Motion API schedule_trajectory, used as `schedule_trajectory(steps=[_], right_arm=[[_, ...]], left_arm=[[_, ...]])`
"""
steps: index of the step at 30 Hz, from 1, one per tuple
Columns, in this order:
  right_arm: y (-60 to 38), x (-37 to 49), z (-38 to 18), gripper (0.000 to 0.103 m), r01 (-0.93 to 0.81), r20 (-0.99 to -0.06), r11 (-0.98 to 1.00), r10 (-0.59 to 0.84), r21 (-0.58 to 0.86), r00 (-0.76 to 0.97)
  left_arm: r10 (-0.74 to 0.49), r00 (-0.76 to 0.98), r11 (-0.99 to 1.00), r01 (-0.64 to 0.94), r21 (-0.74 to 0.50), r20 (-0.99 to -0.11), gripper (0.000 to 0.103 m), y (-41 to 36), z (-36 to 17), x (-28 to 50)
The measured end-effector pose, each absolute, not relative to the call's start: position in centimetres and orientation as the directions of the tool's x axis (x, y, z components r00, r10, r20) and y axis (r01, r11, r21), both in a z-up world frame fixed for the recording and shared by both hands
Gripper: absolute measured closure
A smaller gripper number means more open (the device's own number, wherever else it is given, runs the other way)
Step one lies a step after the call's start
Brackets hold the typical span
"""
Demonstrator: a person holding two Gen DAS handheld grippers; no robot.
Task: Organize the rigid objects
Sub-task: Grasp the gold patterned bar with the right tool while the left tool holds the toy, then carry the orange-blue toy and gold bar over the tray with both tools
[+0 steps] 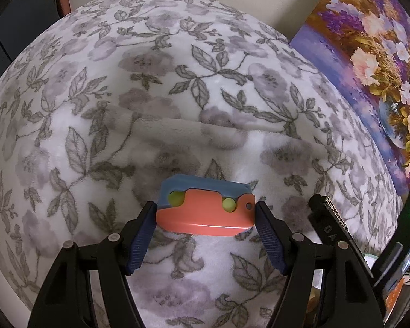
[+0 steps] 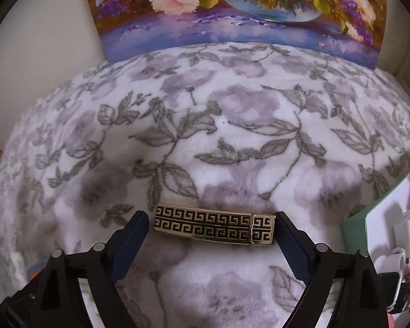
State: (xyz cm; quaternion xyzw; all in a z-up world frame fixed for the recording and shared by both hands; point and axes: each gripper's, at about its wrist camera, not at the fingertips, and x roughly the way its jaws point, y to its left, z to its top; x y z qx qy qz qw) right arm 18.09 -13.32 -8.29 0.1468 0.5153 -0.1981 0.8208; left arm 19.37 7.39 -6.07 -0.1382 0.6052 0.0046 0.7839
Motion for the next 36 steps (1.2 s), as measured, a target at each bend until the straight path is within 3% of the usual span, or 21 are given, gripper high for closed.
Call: schedule_trajectory(steps=[13, 18, 23, 36], right_arm=[[-13.4, 17.5, -8.3, 0.018, 0.433, -0.902, 0.901, -0.189, -0.003, 0.388], [-14.0, 15.5, -7.2, 0.018, 0.424, -0.902, 0.900, -0.099, 0.099, 0.420], [-15.4, 12.1, -3.1, 0.018, 0.406, -0.861, 0.900, -0.076, 0.157, 0.502], [-23.2, 0.3, 4.9, 0.018, 0.497, -0.800, 0.856, -0.195, 0.144, 0.568]], left_arm=[[-0.156, 0.267, 0.966, -0.159, -0.204, -0.951, 0.030, 6.9, -5.7, 19.1], [-0.133, 0.297, 0.973, -0.140, -0.181, -0.946, 0.030, 6.1, -4.0, 18.3], [-0.158, 0.340, 0.978, -0.076, -0.195, -0.927, 0.030, 3.7, -1.1, 16.4], [-0.247, 0.432, 0.966, 0.183, -0.184, -0.867, 0.030, -5.0, 5.3, 8.3]])
